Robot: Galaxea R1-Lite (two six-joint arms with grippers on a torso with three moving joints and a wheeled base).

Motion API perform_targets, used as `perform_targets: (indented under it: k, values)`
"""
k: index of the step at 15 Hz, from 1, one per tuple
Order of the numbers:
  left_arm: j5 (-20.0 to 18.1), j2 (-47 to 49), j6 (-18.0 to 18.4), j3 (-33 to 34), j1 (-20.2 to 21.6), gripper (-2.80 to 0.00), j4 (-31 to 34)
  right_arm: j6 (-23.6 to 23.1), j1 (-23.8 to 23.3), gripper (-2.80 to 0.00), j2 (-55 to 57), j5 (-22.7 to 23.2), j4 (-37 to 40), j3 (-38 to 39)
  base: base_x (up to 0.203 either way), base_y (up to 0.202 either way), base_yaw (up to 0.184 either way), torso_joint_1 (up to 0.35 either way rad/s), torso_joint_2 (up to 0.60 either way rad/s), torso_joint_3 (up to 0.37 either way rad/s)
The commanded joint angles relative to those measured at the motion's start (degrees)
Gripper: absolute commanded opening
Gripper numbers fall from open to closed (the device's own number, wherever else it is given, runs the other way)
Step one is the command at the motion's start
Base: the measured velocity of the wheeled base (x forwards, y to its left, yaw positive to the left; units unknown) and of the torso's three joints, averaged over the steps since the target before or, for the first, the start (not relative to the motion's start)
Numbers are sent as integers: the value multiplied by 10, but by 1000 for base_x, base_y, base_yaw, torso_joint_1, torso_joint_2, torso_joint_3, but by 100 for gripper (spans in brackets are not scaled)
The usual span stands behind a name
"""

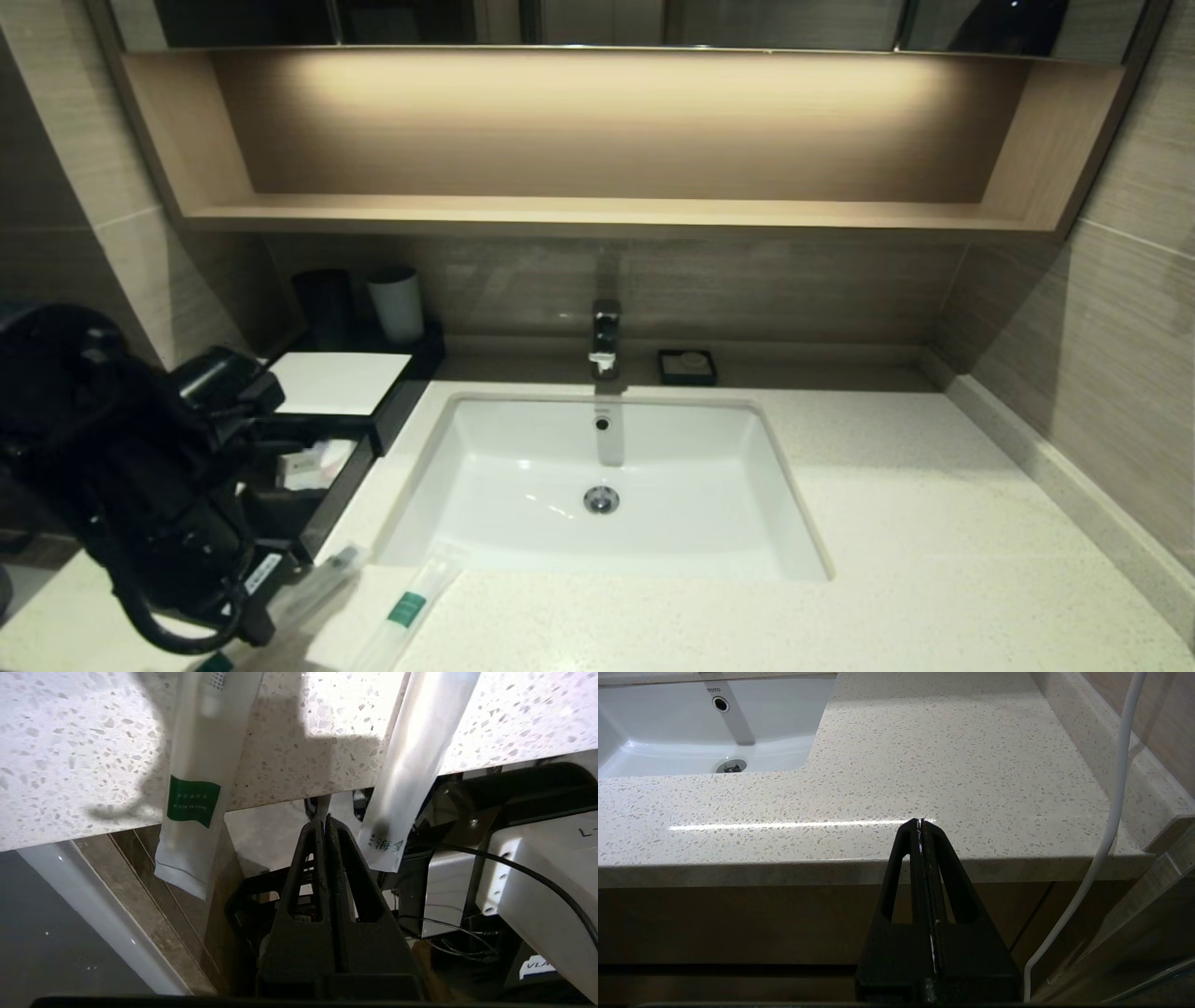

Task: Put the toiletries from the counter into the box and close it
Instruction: Pick up the bathroom toiletry

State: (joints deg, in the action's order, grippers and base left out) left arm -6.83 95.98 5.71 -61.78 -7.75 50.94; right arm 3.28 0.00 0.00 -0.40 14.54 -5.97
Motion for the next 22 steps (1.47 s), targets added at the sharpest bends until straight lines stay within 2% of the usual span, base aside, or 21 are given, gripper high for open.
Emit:
perform_targets:
  k: [1,3,4,7,10,12,16,22]
  values:
    - [-2,43,14,17,0,-280,-10,0,0,-280,1,1,0,0,0,0,0,0,0,0]
    - [-7,61,42,30,0,-280,-49,0,0,-280,1,0,1,0,0,0,0,0,0,0]
    - [-5,69,46,31,0,0,-59,0,0,-280,1,0,1,0,0,0,0,0,0,0]
    - [-1,82,49,25,15,0,-61,0,0,-280,0,0,0,0,0,0,0,0,0,0]
    - [2,79,75,20,48,0,-54,0,0,-280,1,0,1,0,0,0,0,0,0,0]
    - [9,75,80,22,56,0,-45,0,0,-280,1,0,0,0,0,0,0,0,0,0]
    - [17,56,88,21,60,0,-30,0,0,-280,1,1,1,0,0,0,0,0,0,0]
    - [18,86,92,27,61,0,-38,0,0,-280,1,0,0,0,0,0,0,0,0,0]
